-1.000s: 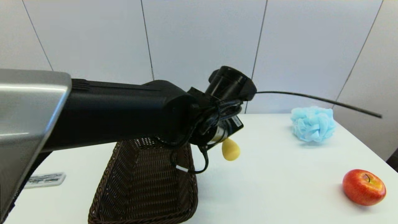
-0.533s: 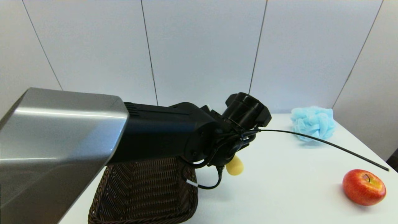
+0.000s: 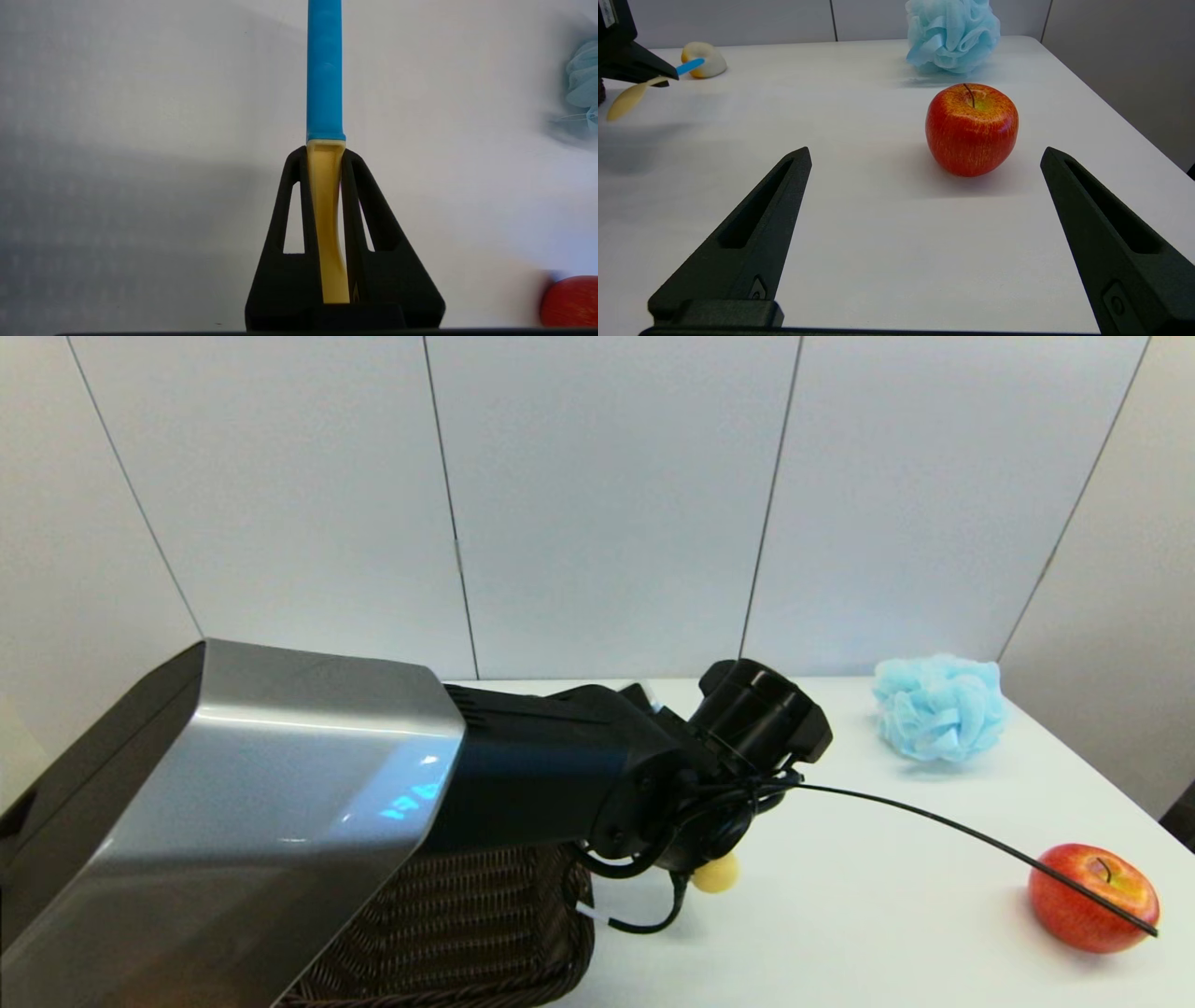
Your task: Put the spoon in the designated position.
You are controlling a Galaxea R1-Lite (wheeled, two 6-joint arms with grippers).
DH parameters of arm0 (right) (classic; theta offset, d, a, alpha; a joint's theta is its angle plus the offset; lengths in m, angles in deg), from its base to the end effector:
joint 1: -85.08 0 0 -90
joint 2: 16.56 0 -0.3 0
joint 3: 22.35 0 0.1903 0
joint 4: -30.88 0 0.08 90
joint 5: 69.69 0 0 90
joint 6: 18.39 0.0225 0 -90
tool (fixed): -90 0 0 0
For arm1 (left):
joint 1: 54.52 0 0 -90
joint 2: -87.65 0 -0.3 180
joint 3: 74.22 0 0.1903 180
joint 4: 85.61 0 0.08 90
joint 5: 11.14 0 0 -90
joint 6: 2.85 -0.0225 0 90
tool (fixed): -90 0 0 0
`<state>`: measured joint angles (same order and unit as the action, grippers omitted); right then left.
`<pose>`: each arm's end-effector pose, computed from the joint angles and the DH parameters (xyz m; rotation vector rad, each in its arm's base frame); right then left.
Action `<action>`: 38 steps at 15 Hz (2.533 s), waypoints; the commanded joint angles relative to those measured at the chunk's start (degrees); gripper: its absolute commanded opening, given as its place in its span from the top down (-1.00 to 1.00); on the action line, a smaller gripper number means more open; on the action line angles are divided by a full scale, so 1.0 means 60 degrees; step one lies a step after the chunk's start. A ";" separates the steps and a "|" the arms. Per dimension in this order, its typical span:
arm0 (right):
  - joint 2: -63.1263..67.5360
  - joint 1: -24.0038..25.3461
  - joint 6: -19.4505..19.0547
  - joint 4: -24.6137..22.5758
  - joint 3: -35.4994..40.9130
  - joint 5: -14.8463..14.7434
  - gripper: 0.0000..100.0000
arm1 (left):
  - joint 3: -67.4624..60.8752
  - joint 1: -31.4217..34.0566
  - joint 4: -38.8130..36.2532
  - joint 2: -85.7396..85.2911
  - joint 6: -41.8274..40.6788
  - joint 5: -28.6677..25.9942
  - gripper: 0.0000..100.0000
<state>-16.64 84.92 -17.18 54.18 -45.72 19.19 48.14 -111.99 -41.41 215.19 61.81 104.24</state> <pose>-0.0229 -0.0004 0.0756 0.0211 -0.0029 -0.0223 0.2435 -0.3638 0.1445 -0.4855 0.8298 -0.0930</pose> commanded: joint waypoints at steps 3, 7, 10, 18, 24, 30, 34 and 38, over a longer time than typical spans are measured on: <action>0.0012 -0.0003 0.0004 -0.0002 0.0000 -0.0004 -1.00 | -0.0006 -0.0002 0.0043 0.0043 -0.0039 0.0077 1.00; 0.0012 0.0012 0.0004 -0.0002 0.0000 -0.0004 -1.00 | -0.0050 -0.0017 0.0058 0.0086 -0.0068 0.0296 1.00; 0.0012 -0.0003 0.0004 -0.0002 0.0000 -0.0004 -1.00 | -0.0167 -0.0076 0.0043 0.0043 -0.0083 0.0355 -1.00; 0.0012 -0.0003 0.0004 -0.0002 0.0000 -0.0004 -1.00 | 0.0155 -0.0076 0.0043 -0.0060 -0.0464 0.0355 -1.00; 0.0012 -0.0003 0.0004 -0.0002 0.0000 -0.0004 -1.00 | 0.1518 0.0129 0.0087 -0.0514 -0.2119 0.0282 -1.00; 0.0012 -0.0003 0.0004 -0.0002 0.0000 -0.0004 -1.00 | 0.0858 0.3059 0.0585 -0.1994 -0.6704 0.0033 -1.00; 0.0012 -0.0003 0.0004 -0.0002 0.0000 -0.0004 -1.00 | -0.0035 0.5344 0.0600 -0.3122 -0.9121 -0.2370 -1.00; 0.0012 -0.0003 0.0004 -0.0002 0.0000 -0.0004 -1.00 | -0.1031 0.7468 0.2006 -0.5158 -1.1890 -0.5065 -1.00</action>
<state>-16.64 84.90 -17.18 54.15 -45.72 19.17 46.28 -74.26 -35.02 194.15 0.06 82.08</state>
